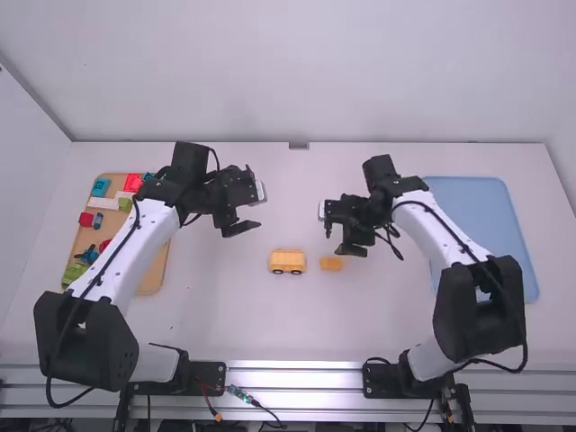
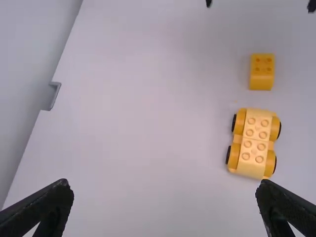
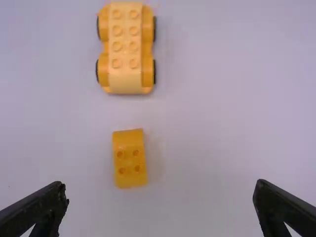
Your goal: Assemble lego blocks to make yellow taxi
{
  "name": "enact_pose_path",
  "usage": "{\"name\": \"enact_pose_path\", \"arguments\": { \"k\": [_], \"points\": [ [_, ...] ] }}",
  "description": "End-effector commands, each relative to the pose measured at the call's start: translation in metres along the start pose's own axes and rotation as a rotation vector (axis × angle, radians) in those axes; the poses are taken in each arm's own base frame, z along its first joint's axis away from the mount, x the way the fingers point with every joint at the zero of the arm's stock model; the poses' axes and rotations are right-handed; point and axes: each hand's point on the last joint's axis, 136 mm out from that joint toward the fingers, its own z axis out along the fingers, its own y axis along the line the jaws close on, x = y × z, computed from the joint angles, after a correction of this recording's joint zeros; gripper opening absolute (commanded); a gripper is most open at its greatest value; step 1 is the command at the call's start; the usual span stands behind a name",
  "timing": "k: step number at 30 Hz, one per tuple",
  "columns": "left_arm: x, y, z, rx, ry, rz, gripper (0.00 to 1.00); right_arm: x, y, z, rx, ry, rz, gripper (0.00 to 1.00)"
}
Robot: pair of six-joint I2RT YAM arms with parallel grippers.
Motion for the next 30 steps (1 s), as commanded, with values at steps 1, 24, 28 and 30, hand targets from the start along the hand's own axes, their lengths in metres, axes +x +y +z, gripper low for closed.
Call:
{"name": "enact_pose_path", "arguments": {
  "k": [1, 24, 28, 30],
  "points": [
    [-0.004, -0.004, -0.004, 0.000, -0.015, 0.002, 0.99, -0.008, -0.007, -0.013, 0.019, -0.081, 0.008, 0.99],
    [-0.009, -0.004, -0.005, 0.003, -0.045, 0.087, 0.99, 0.015, -0.019, -0.019, 0.071, -0.008, -0.005, 0.99],
    [-0.020, -0.012, -0.006, 0.049, -0.118, 0.020, 0.99, -0.002, 0.001, -0.017, -0.005, -0.156, -0.051, 0.99],
    [-0.022, -0.017, -0.004, 0.070, -0.144, 0.027, 0.99, 0.000, 0.003, -0.014, -0.004, -0.188, -0.044, 0.99]
  ]
}}
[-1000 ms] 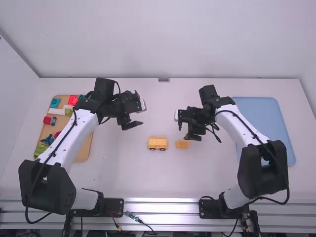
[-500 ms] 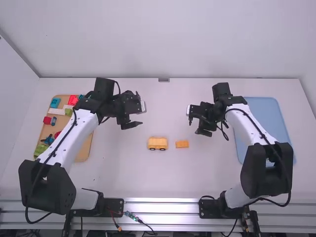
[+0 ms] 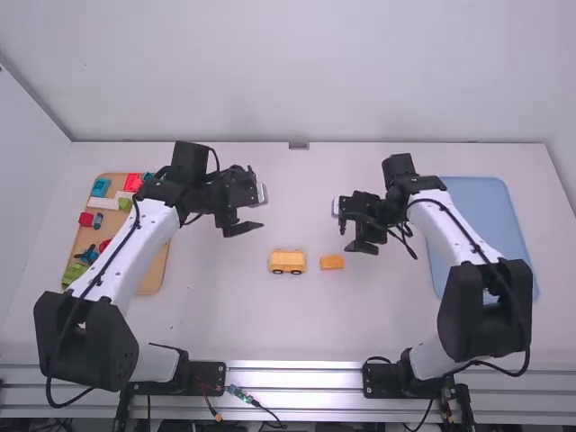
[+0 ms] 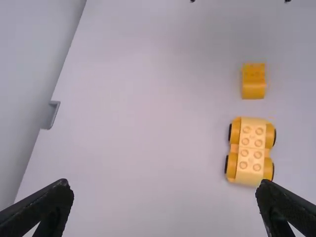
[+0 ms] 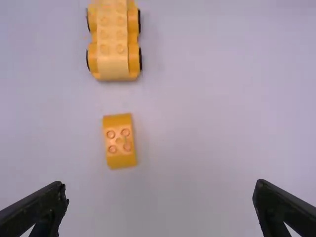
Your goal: Assemble lego blocks to make yellow taxi
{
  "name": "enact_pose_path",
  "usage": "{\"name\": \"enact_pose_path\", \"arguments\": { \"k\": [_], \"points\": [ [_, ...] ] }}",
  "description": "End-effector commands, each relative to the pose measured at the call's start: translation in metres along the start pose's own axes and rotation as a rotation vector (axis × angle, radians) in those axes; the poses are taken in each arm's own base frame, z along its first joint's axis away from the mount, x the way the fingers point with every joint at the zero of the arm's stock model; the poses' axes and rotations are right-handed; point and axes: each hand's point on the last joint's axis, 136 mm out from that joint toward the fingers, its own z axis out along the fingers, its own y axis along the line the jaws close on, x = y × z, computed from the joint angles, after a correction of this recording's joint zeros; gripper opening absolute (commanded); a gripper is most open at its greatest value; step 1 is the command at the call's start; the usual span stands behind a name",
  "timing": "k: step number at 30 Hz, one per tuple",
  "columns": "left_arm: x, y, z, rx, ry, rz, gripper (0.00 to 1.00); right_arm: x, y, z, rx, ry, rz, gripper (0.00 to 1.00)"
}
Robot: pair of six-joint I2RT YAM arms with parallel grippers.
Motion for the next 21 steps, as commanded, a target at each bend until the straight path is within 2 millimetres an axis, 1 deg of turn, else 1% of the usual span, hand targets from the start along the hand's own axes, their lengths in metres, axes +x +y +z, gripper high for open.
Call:
{"name": "enact_pose_path", "arguments": {
  "k": [1, 3, 7, 10, 11, 13, 15, 16, 17, 20, 21],
  "points": [
    [-0.012, -0.016, -0.002, 0.053, -0.090, -0.012, 0.99, -0.010, 0.007, 0.001, -0.012, -0.119, -0.015, 0.99],
    [-0.011, -0.028, 0.003, 0.088, -0.129, 0.041, 0.99, -0.004, 0.005, 0.009, 0.010, -0.129, 0.023, 0.99],
    [-0.010, -0.046, 0.014, 0.124, -0.228, 0.076, 0.99, 0.001, 0.009, 0.022, 0.021, -0.152, 0.033, 0.99],
    [0.003, -0.062, 0.029, 0.125, -0.286, 0.082, 0.99, 0.002, 0.019, 0.031, 0.015, -0.202, 0.004, 0.99],
    [0.005, -0.065, 0.032, 0.123, -0.295, 0.082, 0.99, 0.002, 0.022, 0.033, 0.013, -0.207, -0.005, 0.99],
    [0.012, -0.077, 0.040, 0.115, -0.343, 0.105, 0.99, -0.001, 0.029, 0.037, 0.015, -0.259, -0.038, 0.99],
    [0.018, -0.088, 0.045, 0.102, -0.383, 0.134, 0.99, -0.001, 0.030, 0.040, 0.039, -0.303, -0.060, 0.99],
    [0.019, -0.090, 0.046, 0.099, -0.388, 0.139, 0.99, -0.001, 0.030, 0.041, 0.041, -0.305, -0.061, 0.99],
    [0.020, -0.095, 0.048, 0.097, -0.413, 0.121, 0.99, 0.001, 0.029, 0.043, 0.063, -0.317, -0.073, 0.99],
    [0.023, -0.085, 0.054, 0.066, -0.423, -0.011, 0.99, 0.001, 0.033, 0.048, 0.079, -0.350, -0.097, 0.99],
    [0.024, -0.084, 0.056, 0.065, -0.424, -0.031, 0.99, 0.000, 0.035, 0.050, 0.080, -0.362, -0.105, 0.99]
  ]
}}
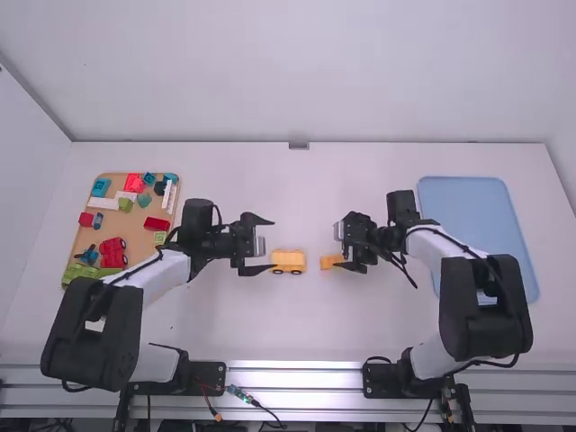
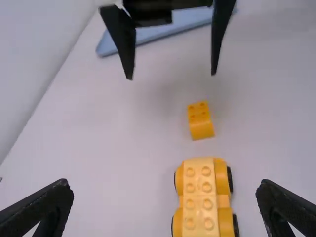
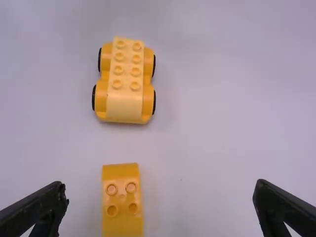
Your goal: Assemble lego blocks to make yellow taxi
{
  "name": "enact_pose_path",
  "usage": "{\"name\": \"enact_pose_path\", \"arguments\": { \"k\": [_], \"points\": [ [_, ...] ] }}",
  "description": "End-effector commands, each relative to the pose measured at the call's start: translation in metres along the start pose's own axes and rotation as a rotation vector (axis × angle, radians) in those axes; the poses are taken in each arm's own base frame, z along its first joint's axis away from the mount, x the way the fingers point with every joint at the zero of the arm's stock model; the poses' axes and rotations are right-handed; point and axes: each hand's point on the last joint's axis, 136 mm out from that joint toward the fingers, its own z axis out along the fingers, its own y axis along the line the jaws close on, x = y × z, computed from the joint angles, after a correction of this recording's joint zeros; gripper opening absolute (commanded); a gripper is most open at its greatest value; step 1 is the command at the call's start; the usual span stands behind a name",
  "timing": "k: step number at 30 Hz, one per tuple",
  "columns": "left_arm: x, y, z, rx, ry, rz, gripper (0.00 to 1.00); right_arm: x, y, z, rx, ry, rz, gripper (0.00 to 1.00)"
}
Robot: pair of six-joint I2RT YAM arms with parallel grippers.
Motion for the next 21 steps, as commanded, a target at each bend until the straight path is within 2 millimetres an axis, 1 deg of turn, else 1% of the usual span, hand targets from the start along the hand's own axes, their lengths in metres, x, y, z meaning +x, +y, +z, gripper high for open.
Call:
{"name": "enact_pose_path", "arguments": {
  "k": [1, 2, 5, 7, 10, 11, 12, 13, 15, 19, 21],
  "points": [
    [-0.003, 0.000, 0.002, 0.015, -0.047, -0.162, 0.99, -0.012, 0.010, 0.001, -0.010, -0.075, -0.019, 0.99],
    [-0.001, -0.002, 0.004, 0.028, -0.055, -0.165, 0.99, -0.010, 0.013, 0.004, -0.008, -0.073, -0.031, 0.99],
    [0.001, -0.004, 0.008, 0.043, -0.051, -0.177, 0.99, -0.004, 0.014, 0.007, 0.009, -0.044, -0.052, 0.99],
    [0.002, -0.003, 0.011, 0.057, -0.046, -0.196, 0.99, 0.002, 0.018, 0.008, 0.007, -0.028, -0.045, 0.99],
    [0.007, -0.005, 0.013, 0.076, -0.034, -0.211, 0.99, -0.001, 0.025, 0.010, -0.009, -0.055, -0.046, 0.99],
    [0.009, -0.010, 0.013, 0.097, -0.030, -0.187, 0.99, -0.002, 0.029, 0.010, -0.012, -0.073, -0.046, 0.99],
    [0.009, -0.010, 0.013, 0.097, -0.030, -0.187, 0.99, -0.002, 0.029, 0.010, -0.012, -0.073, -0.046, 0.99],
    [0.009, -0.015, 0.013, 0.126, -0.054, -0.165, 0.99, 0.002, 0.030, 0.010, -0.003, -0.073, -0.037, 0.99],
    [0.009, -0.016, 0.016, 0.145, -0.090, -0.160, 0.99, 0.008, 0.026, 0.012, 0.038, -0.076, -0.015, 0.99],
    [0.013, -0.015, 0.021, 0.148, -0.083, -0.190, 0.99, 0.016, 0.022, 0.018, 0.082, -0.086, 0.010, 0.99],
    [0.016, -0.014, 0.024, 0.156, -0.076, -0.199, 0.99, 0.021, 0.023, 0.023, 0.084, -0.089, 0.018, 0.99]
  ]
}}
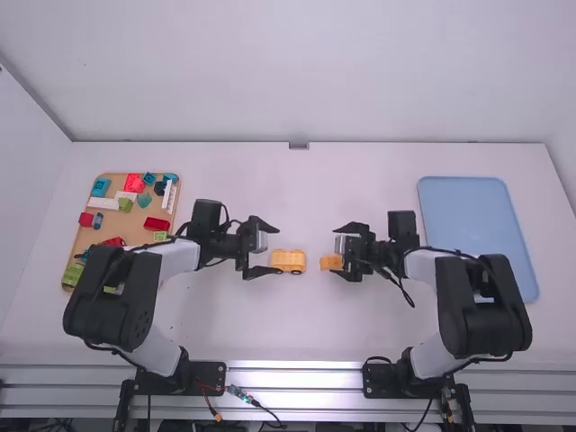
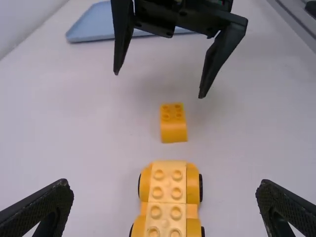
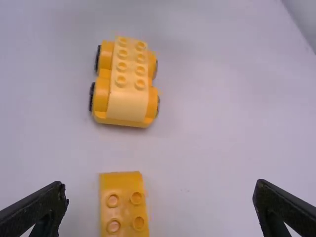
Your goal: Assemble lego blocks to make yellow taxi
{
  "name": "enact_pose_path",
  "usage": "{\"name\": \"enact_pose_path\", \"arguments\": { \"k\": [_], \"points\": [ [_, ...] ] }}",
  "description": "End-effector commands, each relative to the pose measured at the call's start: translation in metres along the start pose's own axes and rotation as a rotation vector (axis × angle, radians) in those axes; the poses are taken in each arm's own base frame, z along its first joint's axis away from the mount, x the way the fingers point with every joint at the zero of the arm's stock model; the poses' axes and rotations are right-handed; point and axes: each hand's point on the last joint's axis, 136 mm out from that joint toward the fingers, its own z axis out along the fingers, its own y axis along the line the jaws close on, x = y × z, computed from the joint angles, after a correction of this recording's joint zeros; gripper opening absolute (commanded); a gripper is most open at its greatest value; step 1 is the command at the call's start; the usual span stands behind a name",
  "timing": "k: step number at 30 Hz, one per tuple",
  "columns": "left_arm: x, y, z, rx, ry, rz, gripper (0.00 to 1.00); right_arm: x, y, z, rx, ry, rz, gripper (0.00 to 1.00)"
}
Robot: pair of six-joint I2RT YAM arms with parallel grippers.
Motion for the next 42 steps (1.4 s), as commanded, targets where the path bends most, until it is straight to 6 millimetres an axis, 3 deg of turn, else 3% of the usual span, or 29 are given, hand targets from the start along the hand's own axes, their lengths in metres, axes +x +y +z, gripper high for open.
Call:
{"name": "enact_pose_path", "arguments": {
  "k": [1, 8, 15, 25, 29, 37, 42],
  "points": [
    [-0.006, 0.002, 0.005, 0.028, -0.032, 0.013, 0.99, 0.007, 0.015, 0.006, -0.034, -0.012, 0.094, 0.98],
    [0.003, 0.003, 0.011, 0.035, -0.031, 0.012, 0.99, 0.018, 0.011, 0.008, -0.067, 0.004, 0.180, 0.95],
    [0.008, 0.004, 0.013, 0.023, -0.039, 0.036, 0.99, 0.017, 0.022, 0.014, -0.143, -0.065, 0.116, 0.95],
    [0.006, 0.005, 0.014, 0.022, -0.042, 0.007, 0.99, 0.016, 0.012, 0.021, -0.167, -0.199, 0.192, 0.90],
    [0.006, 0.006, 0.013, 0.020, -0.040, 0.007, 0.99, 0.017, 0.016, 0.019, -0.209, -0.167, 0.158, 0.86],
    [0.006, 0.007, 0.013, 0.016, -0.040, 0.008, 0.99, 0.026, 0.017, 0.036, -0.183, -0.129, 0.178, 0.86],
    [0.006, 0.007, 0.013, 0.016, -0.043, 0.009, 0.99, 0.035, 0.017, 0.035, -0.172, -0.121, 0.231, 0.86]
  ]
}}
